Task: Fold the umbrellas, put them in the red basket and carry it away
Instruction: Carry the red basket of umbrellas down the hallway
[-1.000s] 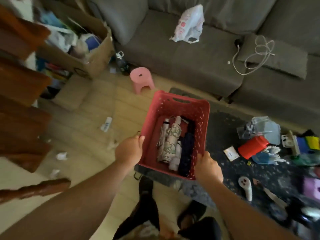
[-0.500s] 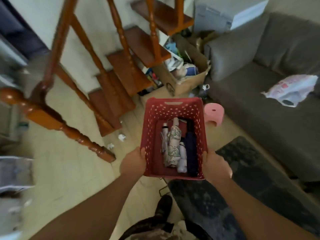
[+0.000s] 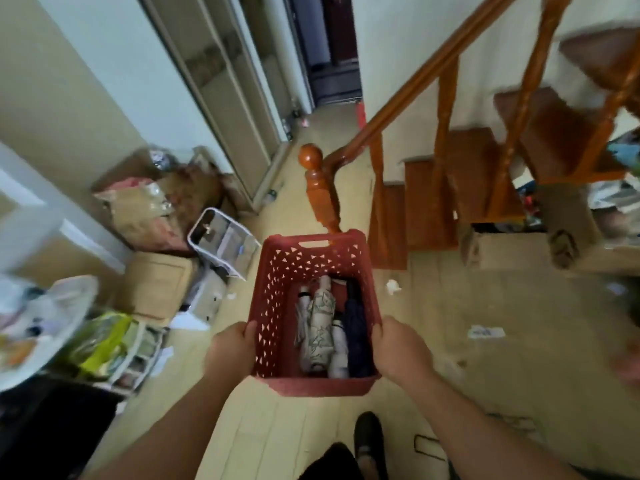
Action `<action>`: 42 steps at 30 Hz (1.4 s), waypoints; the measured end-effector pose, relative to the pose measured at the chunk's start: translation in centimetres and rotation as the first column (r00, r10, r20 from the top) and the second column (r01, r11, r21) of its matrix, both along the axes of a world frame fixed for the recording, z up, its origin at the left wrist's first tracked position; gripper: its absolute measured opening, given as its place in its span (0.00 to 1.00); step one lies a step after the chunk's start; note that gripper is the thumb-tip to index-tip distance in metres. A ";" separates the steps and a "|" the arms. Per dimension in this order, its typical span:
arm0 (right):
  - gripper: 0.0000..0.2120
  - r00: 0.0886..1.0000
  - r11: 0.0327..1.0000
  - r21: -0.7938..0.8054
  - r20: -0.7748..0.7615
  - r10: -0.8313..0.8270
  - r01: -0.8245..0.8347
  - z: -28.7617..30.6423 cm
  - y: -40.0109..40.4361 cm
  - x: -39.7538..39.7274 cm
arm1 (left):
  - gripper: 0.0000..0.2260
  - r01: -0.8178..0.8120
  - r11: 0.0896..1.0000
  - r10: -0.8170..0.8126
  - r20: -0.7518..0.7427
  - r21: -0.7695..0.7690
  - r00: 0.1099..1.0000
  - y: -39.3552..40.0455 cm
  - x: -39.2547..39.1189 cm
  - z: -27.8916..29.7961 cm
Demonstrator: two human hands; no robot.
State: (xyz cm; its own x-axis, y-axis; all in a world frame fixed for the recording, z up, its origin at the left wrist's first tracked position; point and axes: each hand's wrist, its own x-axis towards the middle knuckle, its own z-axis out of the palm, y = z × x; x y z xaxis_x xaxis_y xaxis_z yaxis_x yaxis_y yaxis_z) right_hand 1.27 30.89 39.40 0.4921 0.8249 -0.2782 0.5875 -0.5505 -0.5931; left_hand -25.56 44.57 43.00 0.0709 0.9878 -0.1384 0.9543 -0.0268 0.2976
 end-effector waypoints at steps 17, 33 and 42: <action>0.17 0.951 0.972 -0.012 0.200 0.234 -0.237 0.4 42.2 -9.6 | 0.19 -0.151 0.988 0.150 0.063 0.013 0.987 35.1 -11.7 -2.1; 0.21 0.969 0.979 0.031 0.157 0.193 -0.200 -0.5 89.1 -0.5 | 0.22 -0.054 0.998 0.053 0.014 0.031 0.998 83.2 -2.4 0.0; 0.17 0.970 0.979 0.026 0.140 0.197 -0.202 2.1 116.2 12.4 | 0.21 -0.126 0.992 0.126 0.042 -0.020 0.991 110.0 9.5 2.0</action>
State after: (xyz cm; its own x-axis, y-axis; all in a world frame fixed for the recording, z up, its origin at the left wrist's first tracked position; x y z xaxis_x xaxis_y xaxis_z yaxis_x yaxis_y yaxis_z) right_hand 13.66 147.09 41.52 0.3475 0.9191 -0.1855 0.7595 -0.3920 -0.5192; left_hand -16.08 154.54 45.03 -0.0476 0.9867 -0.1552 0.9359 0.0984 0.3382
